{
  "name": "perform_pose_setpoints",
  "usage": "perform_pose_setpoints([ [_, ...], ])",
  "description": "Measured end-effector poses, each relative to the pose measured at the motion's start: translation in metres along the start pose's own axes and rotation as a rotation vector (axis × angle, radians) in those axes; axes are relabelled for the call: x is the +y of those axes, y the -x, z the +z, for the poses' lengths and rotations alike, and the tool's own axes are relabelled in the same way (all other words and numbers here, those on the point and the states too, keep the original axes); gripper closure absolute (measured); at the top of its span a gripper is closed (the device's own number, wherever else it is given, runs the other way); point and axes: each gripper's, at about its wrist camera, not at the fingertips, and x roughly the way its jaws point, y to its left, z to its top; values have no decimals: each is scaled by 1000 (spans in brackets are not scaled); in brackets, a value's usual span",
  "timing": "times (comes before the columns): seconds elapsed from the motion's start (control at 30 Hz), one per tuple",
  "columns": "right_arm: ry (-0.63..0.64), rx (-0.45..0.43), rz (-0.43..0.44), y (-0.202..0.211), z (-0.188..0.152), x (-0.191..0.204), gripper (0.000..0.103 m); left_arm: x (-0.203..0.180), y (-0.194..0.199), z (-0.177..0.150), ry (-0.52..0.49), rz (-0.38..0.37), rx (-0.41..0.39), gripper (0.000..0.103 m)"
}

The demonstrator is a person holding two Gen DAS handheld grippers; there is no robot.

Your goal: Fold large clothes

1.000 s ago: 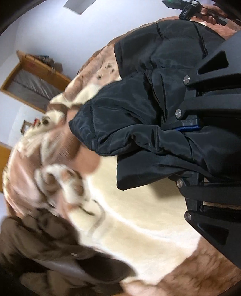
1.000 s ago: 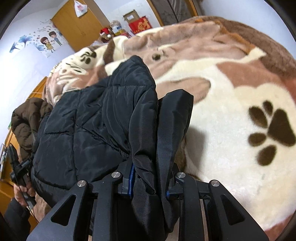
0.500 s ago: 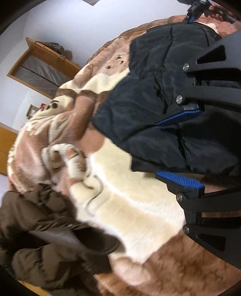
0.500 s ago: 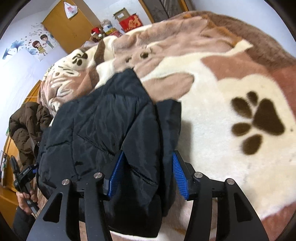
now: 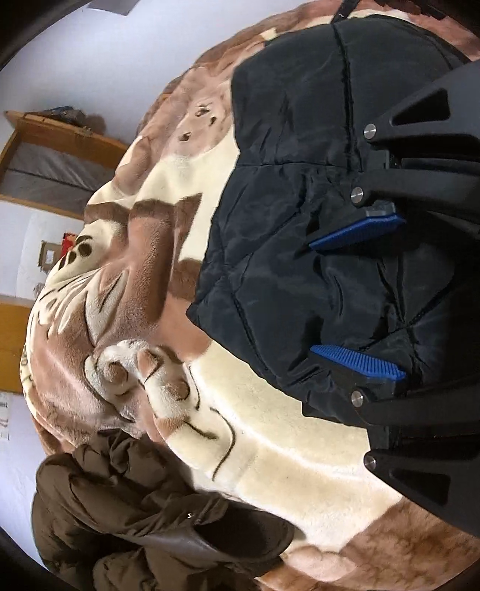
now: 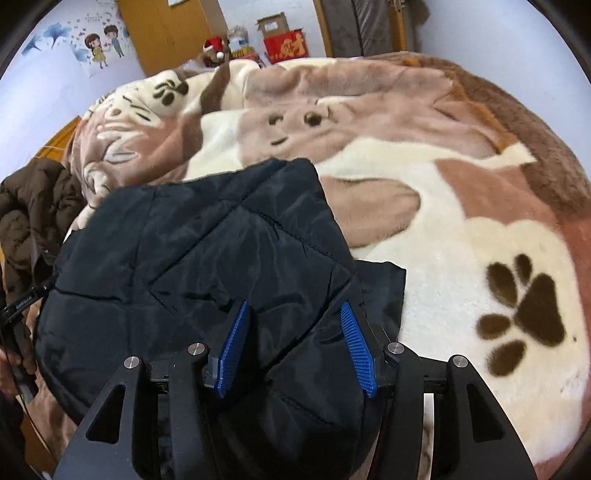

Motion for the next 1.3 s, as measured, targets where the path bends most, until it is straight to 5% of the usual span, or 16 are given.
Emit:
perform_pose_setpoints([
  [0.37,1,-41,4,55,-19,8,51,-16,67,-22,-16,16,-57,46],
  [0.83,120,-82,32,156,-113,64,51,-95,183,-129,-65,-42,-24,42],
  [1.3,178,-83,21,227,-192,80,51,-143,270,-214,-109,-51,-21,34],
])
